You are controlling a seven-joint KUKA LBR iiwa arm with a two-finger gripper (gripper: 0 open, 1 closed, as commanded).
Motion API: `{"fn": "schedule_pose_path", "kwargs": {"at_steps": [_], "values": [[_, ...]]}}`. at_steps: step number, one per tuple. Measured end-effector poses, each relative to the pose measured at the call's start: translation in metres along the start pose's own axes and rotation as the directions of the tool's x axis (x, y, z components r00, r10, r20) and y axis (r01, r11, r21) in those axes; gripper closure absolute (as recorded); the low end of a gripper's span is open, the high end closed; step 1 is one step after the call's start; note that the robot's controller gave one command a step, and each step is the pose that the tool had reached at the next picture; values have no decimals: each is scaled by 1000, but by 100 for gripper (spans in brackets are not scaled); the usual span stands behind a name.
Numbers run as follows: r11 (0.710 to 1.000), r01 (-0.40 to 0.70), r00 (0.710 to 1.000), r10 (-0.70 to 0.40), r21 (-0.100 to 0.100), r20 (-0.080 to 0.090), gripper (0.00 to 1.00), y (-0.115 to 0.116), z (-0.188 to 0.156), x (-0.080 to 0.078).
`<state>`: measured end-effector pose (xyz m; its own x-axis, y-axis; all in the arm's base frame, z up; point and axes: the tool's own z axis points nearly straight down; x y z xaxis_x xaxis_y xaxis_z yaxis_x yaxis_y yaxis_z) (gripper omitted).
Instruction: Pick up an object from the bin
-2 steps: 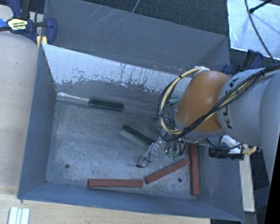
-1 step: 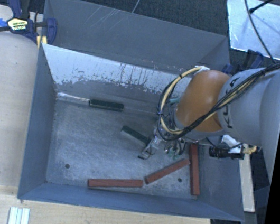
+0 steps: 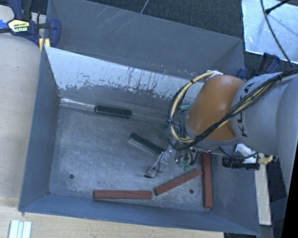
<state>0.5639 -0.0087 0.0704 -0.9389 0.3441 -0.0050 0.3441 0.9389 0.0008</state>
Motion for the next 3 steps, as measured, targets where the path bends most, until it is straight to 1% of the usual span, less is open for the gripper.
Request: {"fn": "schedule_pose_path", "kwargs": {"at_steps": [1, 2, 3], "values": [[1000, 1, 1000, -1, -1, 2, 100, 0, -1, -1], [1000, 1, 1000, -1, -1, 2, 100, 0, -1, -1], [999, 47, 999, -47, 3, -5, 100, -2, -80, 18]]}}
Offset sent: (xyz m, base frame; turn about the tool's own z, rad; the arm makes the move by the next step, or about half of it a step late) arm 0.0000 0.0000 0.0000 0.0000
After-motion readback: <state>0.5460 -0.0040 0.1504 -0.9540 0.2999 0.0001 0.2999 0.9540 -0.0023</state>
